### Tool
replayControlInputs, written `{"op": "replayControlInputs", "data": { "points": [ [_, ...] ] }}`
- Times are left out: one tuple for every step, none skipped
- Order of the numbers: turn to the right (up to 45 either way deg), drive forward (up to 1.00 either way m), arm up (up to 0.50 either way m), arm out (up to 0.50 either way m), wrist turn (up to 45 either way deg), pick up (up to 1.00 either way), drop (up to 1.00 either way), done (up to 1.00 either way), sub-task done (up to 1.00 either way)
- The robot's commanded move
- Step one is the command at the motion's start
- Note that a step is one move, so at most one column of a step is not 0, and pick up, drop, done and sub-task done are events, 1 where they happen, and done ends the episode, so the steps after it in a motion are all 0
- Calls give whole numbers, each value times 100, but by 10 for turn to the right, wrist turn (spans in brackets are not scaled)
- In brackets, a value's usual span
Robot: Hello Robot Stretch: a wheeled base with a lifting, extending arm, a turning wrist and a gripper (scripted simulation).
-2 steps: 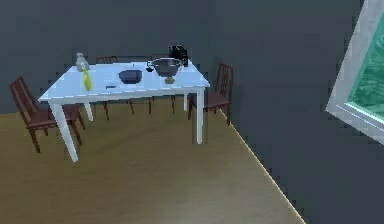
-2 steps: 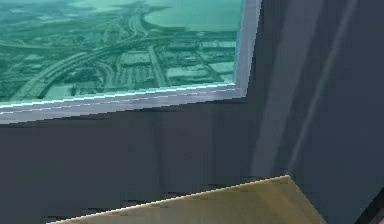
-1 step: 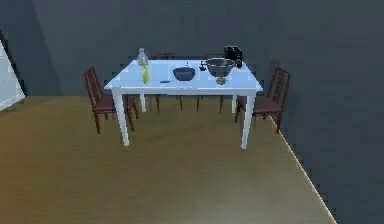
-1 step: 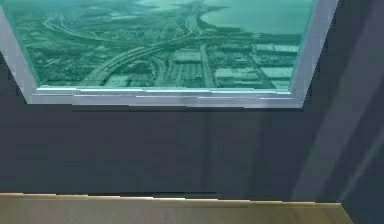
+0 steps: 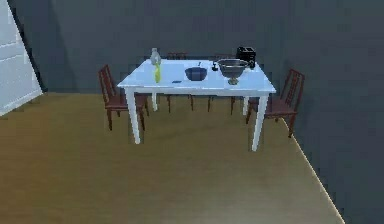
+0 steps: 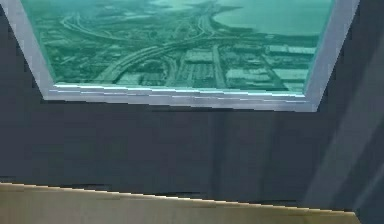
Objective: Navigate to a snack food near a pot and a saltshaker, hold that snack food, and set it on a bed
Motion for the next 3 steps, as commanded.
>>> {"op": "replayControlInputs", "data": {
  "points": [
    [0,100,0,0,0,0,0,0,0],
    [0,20,0,0,0,0,0,0,0],
    [450,0,0,0,0,0,0,0,0]
  ]
}}
